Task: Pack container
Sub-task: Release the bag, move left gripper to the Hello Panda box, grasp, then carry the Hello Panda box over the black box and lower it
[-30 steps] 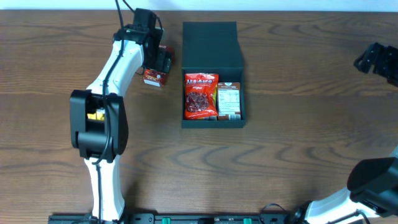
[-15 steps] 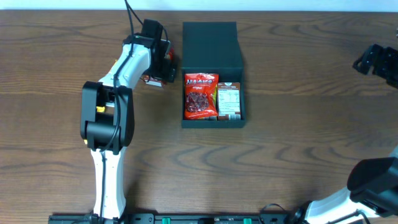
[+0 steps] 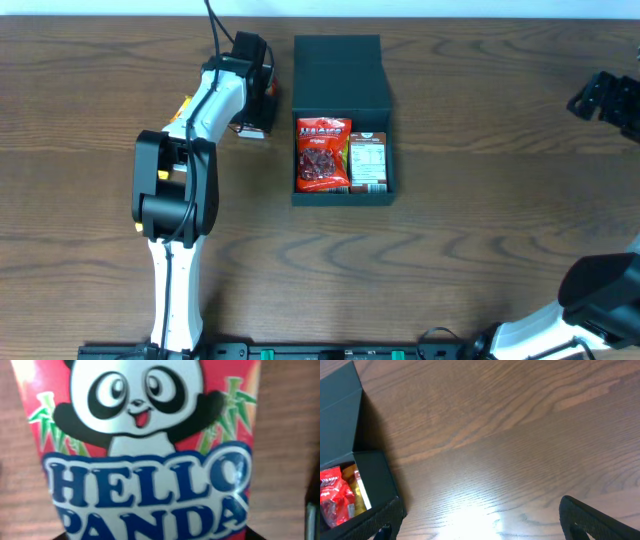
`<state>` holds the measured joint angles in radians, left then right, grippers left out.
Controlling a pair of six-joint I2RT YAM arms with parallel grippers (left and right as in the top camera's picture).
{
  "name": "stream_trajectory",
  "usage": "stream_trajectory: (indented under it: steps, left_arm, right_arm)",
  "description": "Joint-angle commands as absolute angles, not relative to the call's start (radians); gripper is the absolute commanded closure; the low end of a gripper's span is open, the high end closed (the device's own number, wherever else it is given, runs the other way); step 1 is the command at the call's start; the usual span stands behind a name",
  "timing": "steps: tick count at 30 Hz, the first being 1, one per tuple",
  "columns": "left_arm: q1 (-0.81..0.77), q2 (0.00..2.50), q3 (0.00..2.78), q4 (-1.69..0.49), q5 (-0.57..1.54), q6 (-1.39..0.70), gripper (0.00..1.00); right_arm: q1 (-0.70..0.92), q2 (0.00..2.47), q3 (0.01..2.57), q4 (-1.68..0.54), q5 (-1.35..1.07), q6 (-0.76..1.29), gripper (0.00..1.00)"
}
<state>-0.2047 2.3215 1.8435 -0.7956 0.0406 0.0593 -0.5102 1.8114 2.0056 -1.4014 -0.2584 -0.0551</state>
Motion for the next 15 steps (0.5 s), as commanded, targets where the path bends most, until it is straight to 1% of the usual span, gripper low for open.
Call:
stream_trajectory:
  steps: [1,4,11,13,15]
  left_arm:
    - [-0.203,2.326,1.923,-0.840,0.016,0.011,0.50]
    - [-0.204,2.315,2.011,-0.926,0.020,-0.021,0.51]
    - [-0.236,2.265,2.194,-1.096,0.062,-0.053,0.58]
    - [-0.259,2.240,2.226,-1.132,0.062,-0.089,0.61]
    - [-0.285,2.211,2.240,-1.161,0.066,-0.139,0.62]
  right_arm:
    - [-0.517,1.820,2.000,-1.401,-0.264,-0.061,0.01]
    - [-0.517,1.820,2.000,-1.398,-0.257,-0.065,0.01]
    - [-0.517,1.820,2.000,-1.383,-0.188,-0.068,0.01]
    - [-0.517,1.820,2.000,-1.382,-0.174,-0.068,0.01]
    - [-0.519,1.820,2.000,-1.381,-0.171,-0.068,0.01]
